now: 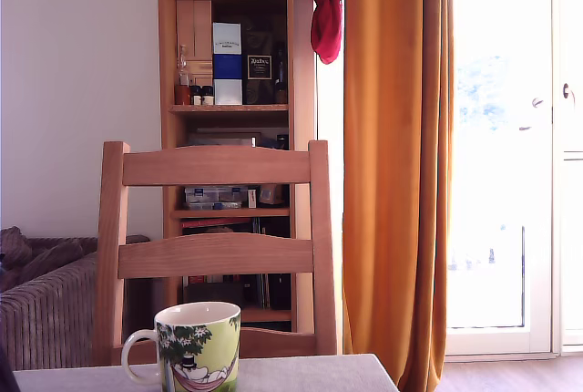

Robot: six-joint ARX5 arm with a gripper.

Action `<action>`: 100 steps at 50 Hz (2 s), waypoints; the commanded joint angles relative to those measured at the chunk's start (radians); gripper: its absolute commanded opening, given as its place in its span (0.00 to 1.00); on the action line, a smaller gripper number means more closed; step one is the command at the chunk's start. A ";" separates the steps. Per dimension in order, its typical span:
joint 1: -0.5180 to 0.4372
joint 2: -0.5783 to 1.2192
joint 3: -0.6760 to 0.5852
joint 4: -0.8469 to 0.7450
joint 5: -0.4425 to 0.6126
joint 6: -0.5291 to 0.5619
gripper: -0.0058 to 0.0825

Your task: Pick the grey coffee capsule and place it inside the green coffee cup

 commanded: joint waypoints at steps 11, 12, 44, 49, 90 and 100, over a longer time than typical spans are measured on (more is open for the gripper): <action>-0.010 0.142 0.073 0.067 -0.030 0.063 0.83; -0.010 0.151 0.082 0.063 -0.030 0.066 0.83; -0.009 0.506 0.322 0.010 0.003 0.133 0.88; -0.009 0.545 0.344 0.000 0.010 0.136 0.88; -0.008 0.604 0.388 -0.027 -0.003 0.166 0.39; -0.008 0.604 0.389 -0.003 -0.018 0.166 0.39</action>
